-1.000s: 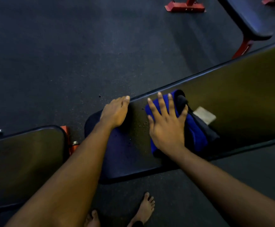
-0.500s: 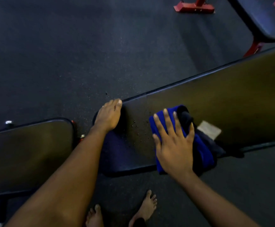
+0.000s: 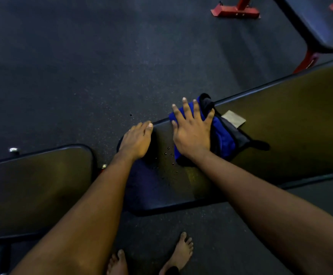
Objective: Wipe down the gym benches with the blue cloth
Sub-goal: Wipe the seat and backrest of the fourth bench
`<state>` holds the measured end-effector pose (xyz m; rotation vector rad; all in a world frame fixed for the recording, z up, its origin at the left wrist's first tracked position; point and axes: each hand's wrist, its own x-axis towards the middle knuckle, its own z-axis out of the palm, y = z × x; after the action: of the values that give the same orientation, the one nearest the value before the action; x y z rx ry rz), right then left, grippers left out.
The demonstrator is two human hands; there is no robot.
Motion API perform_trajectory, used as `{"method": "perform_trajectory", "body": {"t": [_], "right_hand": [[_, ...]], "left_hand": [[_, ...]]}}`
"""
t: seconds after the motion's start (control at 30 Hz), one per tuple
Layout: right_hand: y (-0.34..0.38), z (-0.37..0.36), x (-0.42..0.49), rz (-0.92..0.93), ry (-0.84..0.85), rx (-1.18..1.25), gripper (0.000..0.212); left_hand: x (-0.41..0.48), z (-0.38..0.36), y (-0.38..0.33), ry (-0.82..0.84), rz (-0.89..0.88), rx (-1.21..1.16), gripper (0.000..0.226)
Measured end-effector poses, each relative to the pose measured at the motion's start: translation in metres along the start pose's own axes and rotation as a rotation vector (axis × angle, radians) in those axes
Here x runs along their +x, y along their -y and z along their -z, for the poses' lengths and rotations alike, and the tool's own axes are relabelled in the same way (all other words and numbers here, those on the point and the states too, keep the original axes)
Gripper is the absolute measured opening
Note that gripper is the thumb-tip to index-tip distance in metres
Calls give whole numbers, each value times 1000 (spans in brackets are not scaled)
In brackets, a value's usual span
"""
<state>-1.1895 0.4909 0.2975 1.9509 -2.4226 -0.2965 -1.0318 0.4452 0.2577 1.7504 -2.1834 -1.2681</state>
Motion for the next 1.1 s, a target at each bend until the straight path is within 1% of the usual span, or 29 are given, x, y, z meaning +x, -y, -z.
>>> {"method": "perform_trajectory", "body": {"t": [0.1,0.2,0.3,0.37,0.47,0.57,0.63,0.73,0.83,0.93,1.0,1.1], "right_hand": [[-3,1,-16,9,-39,37,55],[-8,-5,-79,27,-103,90,58],[-6,-19,-140,19,-70,71,60],[-3,-25,-151,-9,-55,59,61],[3,-24,-125,-26,-34,22,60],[14,-21,-76,-8,-25,-31,56],[22,-18,-47,-7,-22,-23,54],[34,-10,-15,-16,8,11,53],[35,3,-5,4,63,13,56],[13,22,-13,124,92,-34,61],[-5,28,-21,186,102,-79,65],[-22,23,-20,202,30,-146,68]], "left_hand": [[-1,1,1,10,-6,1,54],[-2,3,3,25,-19,-11,53],[-1,4,5,30,-40,-4,53],[0,5,7,20,-46,3,53],[2,6,11,31,-53,0,52],[6,3,13,18,-66,21,52],[6,-1,18,-7,-67,23,52],[3,-8,33,-63,-2,-5,52],[2,-9,47,-56,25,-36,53],[2,-5,45,-35,31,-131,54],[2,-2,43,-20,43,-147,55],[2,2,46,15,14,-117,56]]}}
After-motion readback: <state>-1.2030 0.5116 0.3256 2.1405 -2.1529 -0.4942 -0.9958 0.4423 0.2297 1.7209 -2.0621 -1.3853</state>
